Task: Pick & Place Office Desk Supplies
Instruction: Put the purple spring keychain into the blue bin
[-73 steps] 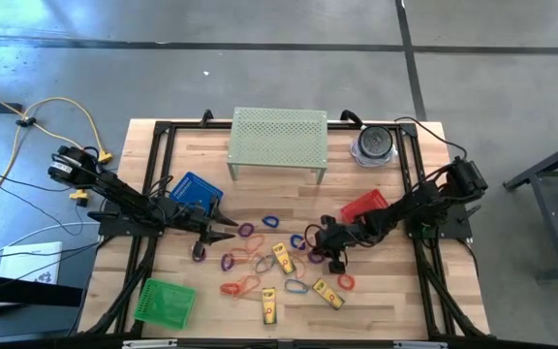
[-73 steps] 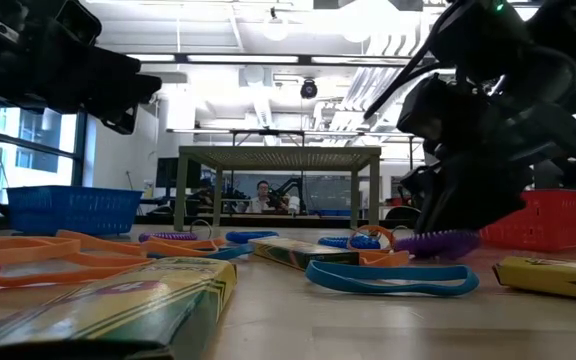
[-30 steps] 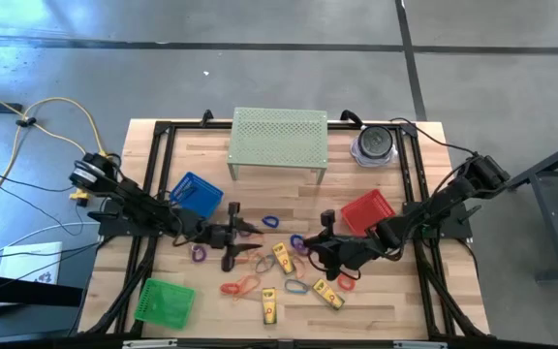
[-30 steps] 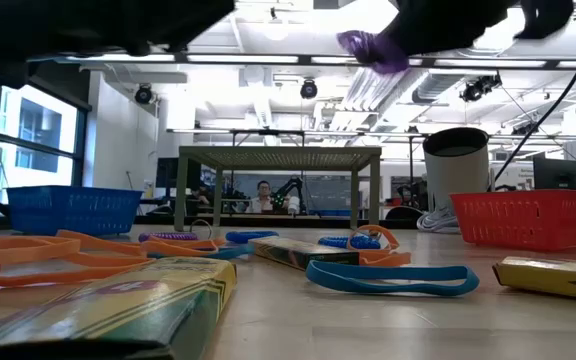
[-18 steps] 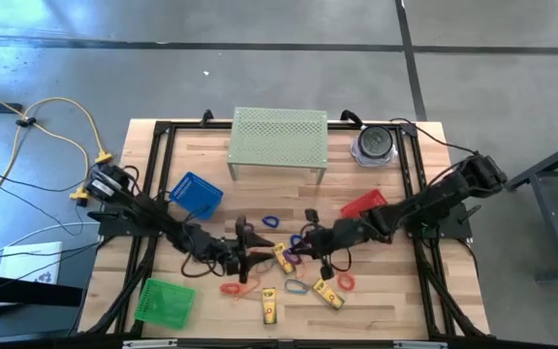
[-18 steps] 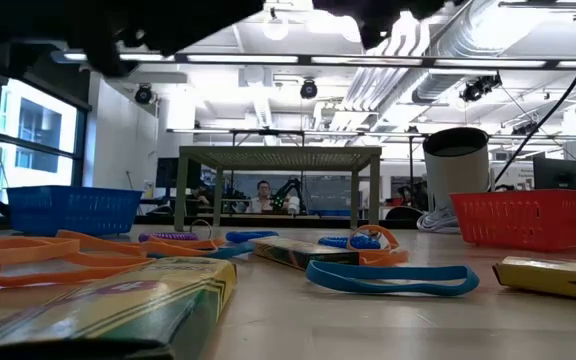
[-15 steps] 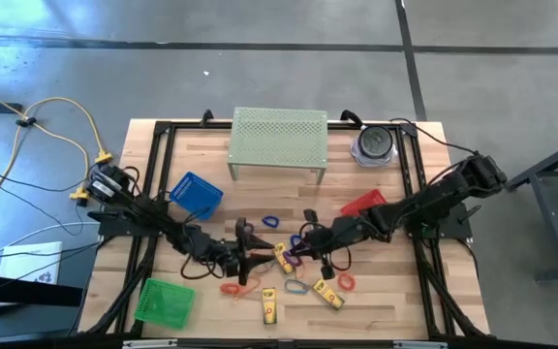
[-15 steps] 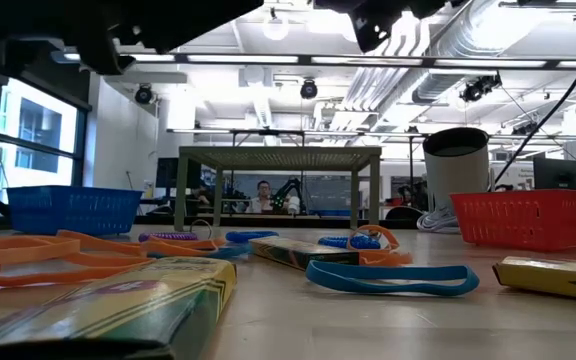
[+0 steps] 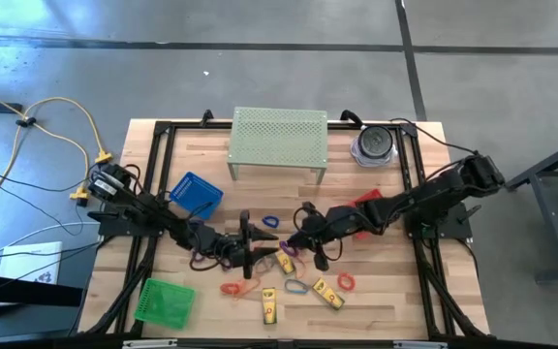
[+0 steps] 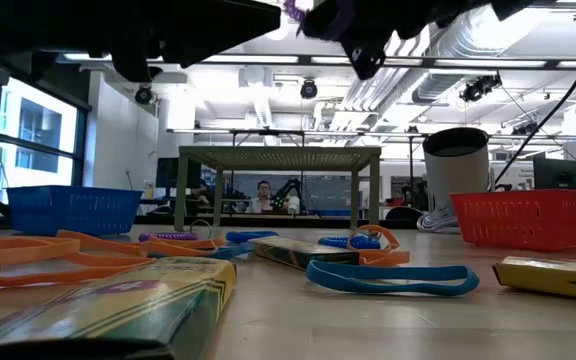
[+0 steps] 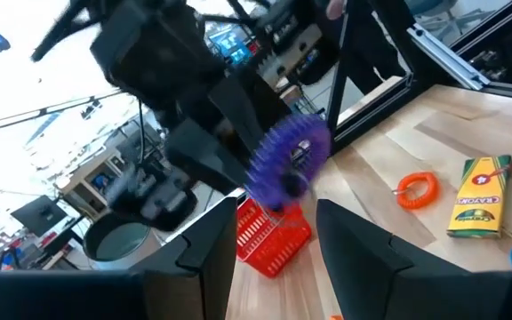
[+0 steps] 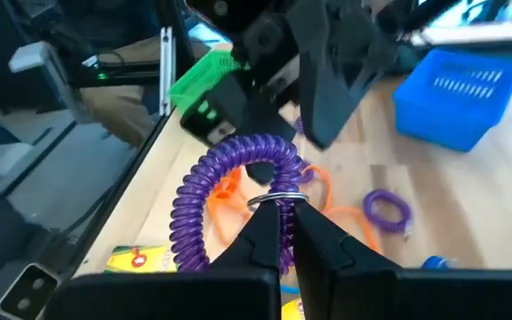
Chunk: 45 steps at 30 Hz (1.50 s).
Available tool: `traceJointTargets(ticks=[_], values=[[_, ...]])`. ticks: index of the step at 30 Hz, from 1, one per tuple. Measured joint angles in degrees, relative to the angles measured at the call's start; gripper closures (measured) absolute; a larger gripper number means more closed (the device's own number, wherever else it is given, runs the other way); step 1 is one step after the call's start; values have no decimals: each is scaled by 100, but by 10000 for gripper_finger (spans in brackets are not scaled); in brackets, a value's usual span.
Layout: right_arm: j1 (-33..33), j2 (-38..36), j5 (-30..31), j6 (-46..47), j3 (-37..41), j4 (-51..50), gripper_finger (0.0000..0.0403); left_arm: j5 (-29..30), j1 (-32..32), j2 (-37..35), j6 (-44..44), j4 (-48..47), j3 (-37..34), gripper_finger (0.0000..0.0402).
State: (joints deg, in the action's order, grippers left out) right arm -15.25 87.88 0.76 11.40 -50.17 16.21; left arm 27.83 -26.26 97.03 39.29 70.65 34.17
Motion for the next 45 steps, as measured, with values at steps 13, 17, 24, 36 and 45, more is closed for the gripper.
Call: traceJointTargets(ticks=[13,17,24,36,45], values=[[190,444,-369,210,-1,437,398,-188,111,0,-1022,-441,-4,252],[192,444,-388,210,-2,520,398,-413,187,0,-1229,-485,-4,252],[262,444,-356,253,-1,340,398,-437,214,0,-1275,-481,-4,252],[260,444,-317,380,0,206,398,-1016,420,26,-1793,-536,-4,252],[267,444,-219,374,0,111,398,-1035,414,28,-1665,-558,-4,252]])
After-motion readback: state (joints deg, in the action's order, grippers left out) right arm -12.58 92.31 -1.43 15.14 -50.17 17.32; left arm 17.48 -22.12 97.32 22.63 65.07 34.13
